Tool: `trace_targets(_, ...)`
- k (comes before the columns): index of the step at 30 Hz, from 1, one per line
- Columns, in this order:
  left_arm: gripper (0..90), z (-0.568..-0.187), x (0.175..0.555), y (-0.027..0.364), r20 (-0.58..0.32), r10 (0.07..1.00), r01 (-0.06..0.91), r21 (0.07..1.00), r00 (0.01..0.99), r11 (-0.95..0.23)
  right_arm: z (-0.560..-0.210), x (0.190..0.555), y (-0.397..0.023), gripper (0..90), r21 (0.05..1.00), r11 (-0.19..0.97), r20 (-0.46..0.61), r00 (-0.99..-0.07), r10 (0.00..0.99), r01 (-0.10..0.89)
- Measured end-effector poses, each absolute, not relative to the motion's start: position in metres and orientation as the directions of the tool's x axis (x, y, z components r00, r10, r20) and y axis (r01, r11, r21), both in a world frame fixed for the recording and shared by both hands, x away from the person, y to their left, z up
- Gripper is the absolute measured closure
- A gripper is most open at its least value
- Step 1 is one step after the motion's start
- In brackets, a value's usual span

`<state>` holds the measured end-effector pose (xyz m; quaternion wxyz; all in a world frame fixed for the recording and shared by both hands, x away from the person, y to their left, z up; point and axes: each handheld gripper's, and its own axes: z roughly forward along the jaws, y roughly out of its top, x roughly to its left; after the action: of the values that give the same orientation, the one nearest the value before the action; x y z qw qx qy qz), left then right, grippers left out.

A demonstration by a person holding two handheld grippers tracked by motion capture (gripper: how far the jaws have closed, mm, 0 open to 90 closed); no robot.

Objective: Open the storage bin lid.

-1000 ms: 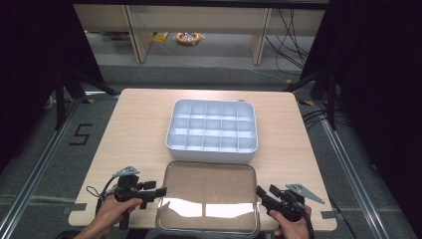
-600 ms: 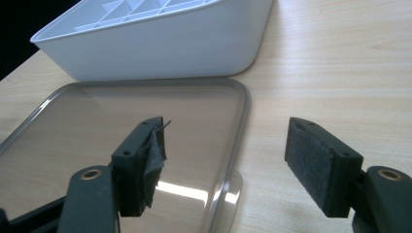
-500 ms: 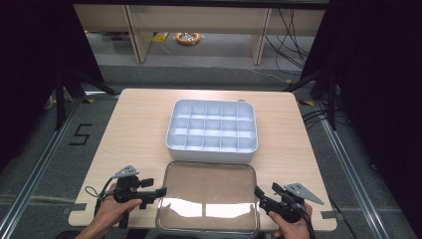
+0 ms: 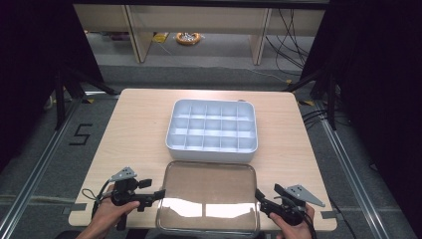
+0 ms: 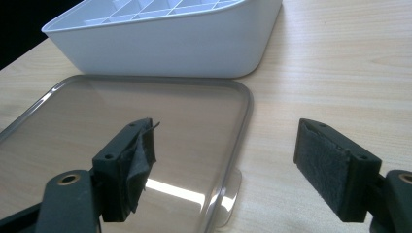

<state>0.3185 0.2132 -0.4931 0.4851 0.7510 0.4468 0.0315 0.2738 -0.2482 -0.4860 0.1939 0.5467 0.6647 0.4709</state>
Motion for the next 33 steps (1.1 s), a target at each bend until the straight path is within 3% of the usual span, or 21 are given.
trace_targets(2, 20.3, -0.494, 0.318, 0.214, -0.379, 0.705, 0.638, 0.759, 0.599, -0.134, -0.484, 0.27, -0.246, 24.1, 0.824, -0.058, 0.261, -0.286, 0.922, 0.564)
trace_targets(8, 20.3, -0.493, 0.314, 0.214, -0.373, 0.687, 0.622, 0.769, 0.624, -0.147, -0.486, 0.267, -0.248, 24.4, 0.835, -0.019, 0.233, -0.323, 0.917, 0.549)
trace_targets(11, 20.3, -0.494, 0.313, 0.214, -0.377, 0.677, 0.619, 0.772, 0.632, -0.147, -0.485, 0.261, -0.245, 24.4, 0.817, -0.061, 0.27, -0.287, 0.919, 0.573)
trace_targets(13, 20.3, -0.493, 0.312, 0.215, -0.37, 0.674, 0.614, 0.773, 0.64, -0.159, -0.484, 0.259, -0.249, 24.5, 0.82, -0.027, 0.237, -0.294, 0.926, 0.572)
trace_targets(15, 20.3, -0.494, 0.312, 0.215, -0.369, 0.671, 0.609, 0.777, 0.643, -0.157, -0.483, 0.255, -0.246, 24.4, 0.799, -0.08, 0.287, -0.26, 0.922, 0.597)
trace_targets(17, 20.3, -0.493, 0.309, 0.216, -0.364, 0.697, 0.625, 0.765, 0.618, -0.155, -0.485, 0.255, -0.251, 24.5, 0.828, -0.023, 0.236, -0.31, 0.921, 0.561)
trace_targets(25, 20.4, -0.494, 0.302, 0.216, -0.371, 0.697, 0.631, 0.762, 0.613, -0.149, -0.487, 0.248, -0.25, 24.5, 0.819, -0.045, 0.257, -0.297, 0.92, 0.572)
trace_targets(26, 20.4, -0.495, 0.301, 0.216, -0.368, 0.696, 0.627, 0.764, 0.616, -0.152, -0.486, 0.246, -0.247, 24.4, 0.806, -0.082, 0.302, -0.288, 0.909, 0.586)
trace_targets(33, 20.9, -0.496, 0.295, 0.217, -0.373, 0.694, 0.629, 0.763, 0.616, -0.149, -0.488, 0.241, -0.252, 24.5, 0.808, -0.019, 0.244, -0.304, 0.921, 0.589)
